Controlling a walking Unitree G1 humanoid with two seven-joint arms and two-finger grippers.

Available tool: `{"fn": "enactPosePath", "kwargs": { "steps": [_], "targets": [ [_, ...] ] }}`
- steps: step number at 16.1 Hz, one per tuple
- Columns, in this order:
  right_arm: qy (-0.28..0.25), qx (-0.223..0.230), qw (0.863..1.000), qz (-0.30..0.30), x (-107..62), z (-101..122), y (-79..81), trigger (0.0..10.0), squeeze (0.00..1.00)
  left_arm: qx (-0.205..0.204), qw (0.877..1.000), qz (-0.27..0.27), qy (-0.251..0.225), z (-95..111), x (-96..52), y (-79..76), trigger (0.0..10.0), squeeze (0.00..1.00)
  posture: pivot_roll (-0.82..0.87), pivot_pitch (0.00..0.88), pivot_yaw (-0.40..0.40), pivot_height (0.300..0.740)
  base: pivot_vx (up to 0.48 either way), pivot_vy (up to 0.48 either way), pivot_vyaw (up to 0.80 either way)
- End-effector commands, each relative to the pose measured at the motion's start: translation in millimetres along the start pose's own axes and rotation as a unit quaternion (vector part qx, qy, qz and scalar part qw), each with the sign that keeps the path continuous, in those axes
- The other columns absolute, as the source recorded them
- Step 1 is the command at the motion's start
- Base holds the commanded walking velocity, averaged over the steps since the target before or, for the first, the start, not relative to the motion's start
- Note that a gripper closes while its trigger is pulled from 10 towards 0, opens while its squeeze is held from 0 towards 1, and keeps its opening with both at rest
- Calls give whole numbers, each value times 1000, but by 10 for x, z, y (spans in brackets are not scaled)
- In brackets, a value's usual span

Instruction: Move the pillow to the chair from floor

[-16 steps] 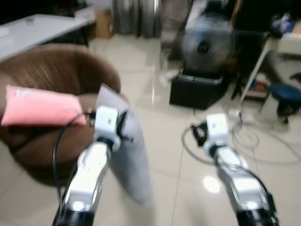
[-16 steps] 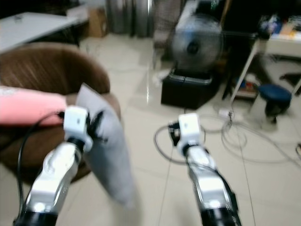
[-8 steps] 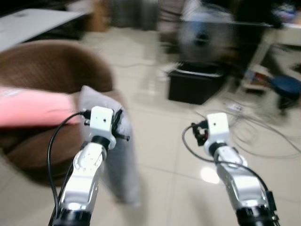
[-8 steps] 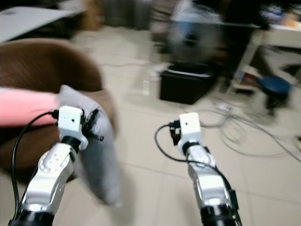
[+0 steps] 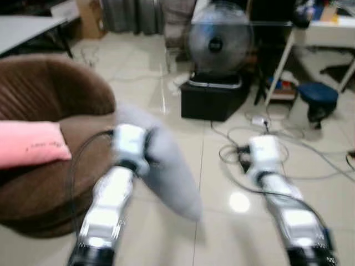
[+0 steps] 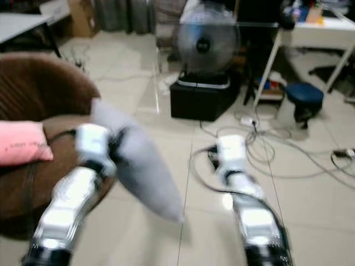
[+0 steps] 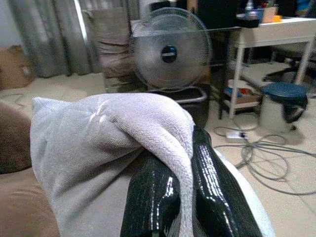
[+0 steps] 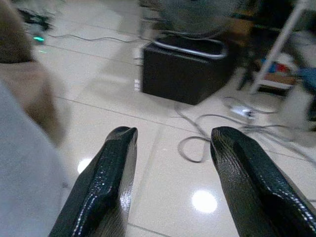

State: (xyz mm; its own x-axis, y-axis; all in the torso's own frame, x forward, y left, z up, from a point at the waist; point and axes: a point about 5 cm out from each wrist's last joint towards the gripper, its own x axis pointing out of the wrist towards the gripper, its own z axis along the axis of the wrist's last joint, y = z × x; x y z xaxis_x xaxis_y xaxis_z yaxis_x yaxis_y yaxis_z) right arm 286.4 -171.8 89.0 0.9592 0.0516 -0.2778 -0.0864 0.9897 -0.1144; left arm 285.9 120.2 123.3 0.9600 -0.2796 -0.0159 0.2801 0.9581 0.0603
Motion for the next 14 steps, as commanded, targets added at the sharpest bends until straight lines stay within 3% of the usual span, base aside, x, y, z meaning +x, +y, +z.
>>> {"fn": "enactPosePath", "kwargs": {
  "steps": [1,8,14],
  "targets": [
    [-10,4,1000,19,24,59,132,10000,0,11,999,19,-28,127,-10,146,10000,0,-44,0,45,740,405,0,0],
    [-6,18,1000,14,35,41,111,10000,0,11,999,18,-30,133,-10,153,10000,0,-39,0,47,740,470,0,-124],
    [-5,3,1000,27,41,33,167,10000,0,13,999,18,-26,121,-14,152,10000,0,-35,0,47,740,480,0,-155]
  ]
}}
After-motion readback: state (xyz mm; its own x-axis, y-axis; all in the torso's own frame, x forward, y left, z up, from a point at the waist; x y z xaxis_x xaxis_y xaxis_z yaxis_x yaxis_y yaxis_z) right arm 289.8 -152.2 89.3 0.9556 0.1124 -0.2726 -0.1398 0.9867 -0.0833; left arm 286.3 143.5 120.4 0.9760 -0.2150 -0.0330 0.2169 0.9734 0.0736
